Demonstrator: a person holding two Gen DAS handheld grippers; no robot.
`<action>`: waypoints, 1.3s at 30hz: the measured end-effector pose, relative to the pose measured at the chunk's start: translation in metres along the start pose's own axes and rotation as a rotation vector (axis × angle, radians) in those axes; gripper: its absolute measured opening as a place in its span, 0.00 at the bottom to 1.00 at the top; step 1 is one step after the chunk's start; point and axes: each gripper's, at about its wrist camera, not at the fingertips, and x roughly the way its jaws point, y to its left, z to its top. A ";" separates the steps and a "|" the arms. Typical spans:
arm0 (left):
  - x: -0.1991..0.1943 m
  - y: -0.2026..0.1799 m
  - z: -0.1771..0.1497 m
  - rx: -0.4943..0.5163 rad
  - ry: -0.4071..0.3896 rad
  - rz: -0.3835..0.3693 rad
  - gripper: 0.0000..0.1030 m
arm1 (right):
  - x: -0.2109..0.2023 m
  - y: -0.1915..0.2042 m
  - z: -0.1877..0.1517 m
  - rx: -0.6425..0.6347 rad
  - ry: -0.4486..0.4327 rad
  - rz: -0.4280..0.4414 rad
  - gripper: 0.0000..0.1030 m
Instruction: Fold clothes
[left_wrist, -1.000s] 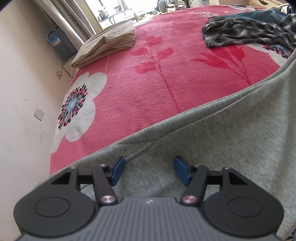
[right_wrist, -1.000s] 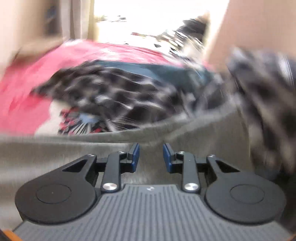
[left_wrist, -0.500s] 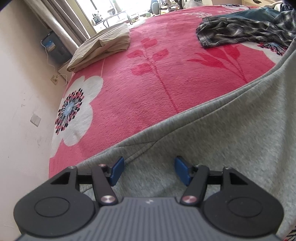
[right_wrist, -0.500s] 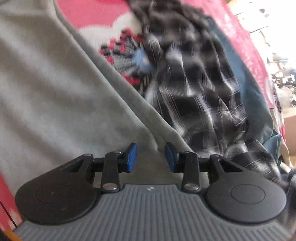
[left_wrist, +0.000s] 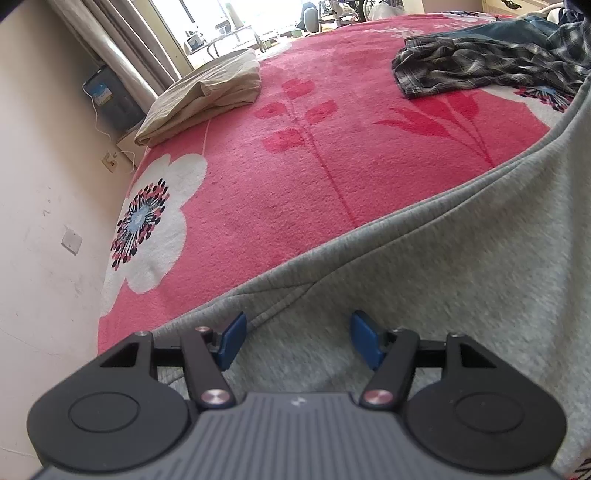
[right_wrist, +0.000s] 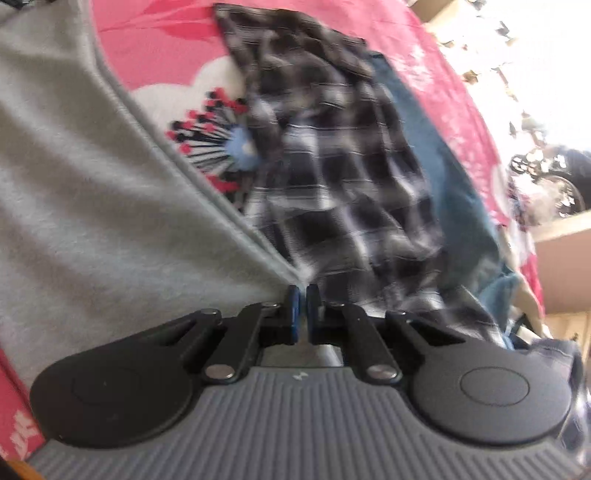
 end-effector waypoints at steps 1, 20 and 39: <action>0.000 -0.001 0.000 0.001 0.001 0.003 0.63 | 0.006 -0.006 0.000 0.014 0.004 -0.026 0.00; -0.103 0.079 -0.073 -0.376 -0.029 0.005 0.63 | -0.082 0.096 0.081 0.605 -0.379 0.232 0.46; -0.055 0.250 -0.292 -1.509 -0.008 -0.234 0.77 | -0.064 0.303 0.353 0.480 -0.387 0.764 0.57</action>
